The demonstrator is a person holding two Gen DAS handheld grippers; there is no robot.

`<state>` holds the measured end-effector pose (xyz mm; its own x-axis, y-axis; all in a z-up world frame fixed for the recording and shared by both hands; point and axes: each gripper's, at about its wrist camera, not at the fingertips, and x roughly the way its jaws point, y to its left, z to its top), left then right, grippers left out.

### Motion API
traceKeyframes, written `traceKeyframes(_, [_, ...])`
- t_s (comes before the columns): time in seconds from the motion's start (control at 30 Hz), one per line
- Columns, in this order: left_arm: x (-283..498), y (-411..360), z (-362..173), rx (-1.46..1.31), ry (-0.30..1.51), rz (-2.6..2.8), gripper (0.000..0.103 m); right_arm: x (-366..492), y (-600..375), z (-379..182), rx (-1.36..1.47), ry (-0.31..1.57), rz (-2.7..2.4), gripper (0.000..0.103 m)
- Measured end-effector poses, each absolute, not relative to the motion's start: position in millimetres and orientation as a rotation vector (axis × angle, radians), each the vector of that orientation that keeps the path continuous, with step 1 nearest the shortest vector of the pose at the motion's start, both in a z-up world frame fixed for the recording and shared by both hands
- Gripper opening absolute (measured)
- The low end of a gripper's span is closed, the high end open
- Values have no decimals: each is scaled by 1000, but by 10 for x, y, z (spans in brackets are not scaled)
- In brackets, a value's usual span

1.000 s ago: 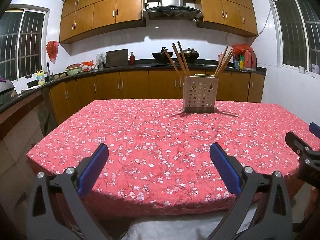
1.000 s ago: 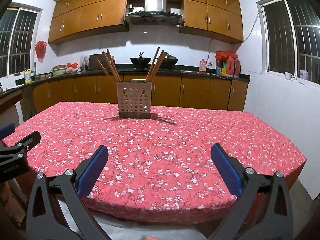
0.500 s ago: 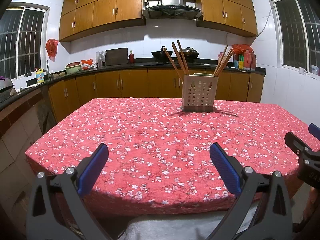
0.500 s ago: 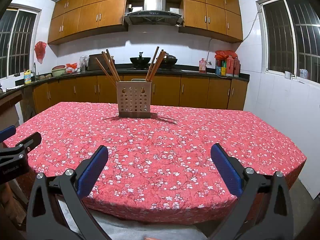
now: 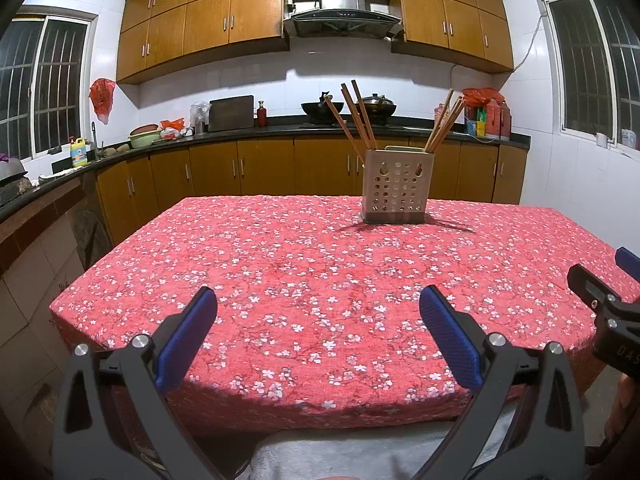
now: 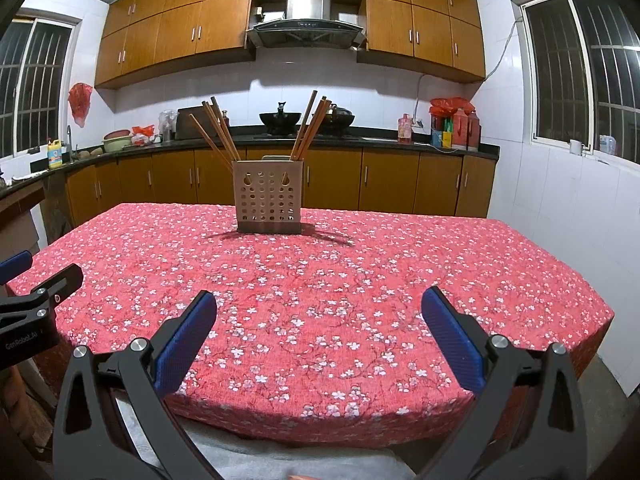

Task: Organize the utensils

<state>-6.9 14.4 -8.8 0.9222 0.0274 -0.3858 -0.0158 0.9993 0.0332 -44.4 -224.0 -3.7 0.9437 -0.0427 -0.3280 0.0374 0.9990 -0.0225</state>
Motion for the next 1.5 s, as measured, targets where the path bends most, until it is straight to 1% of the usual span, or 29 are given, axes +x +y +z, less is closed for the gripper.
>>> traceKeyframes(1.5, [-60, 134, -80, 34, 390, 9, 99, -452, -2244, -25, -9, 334, -44, 101])
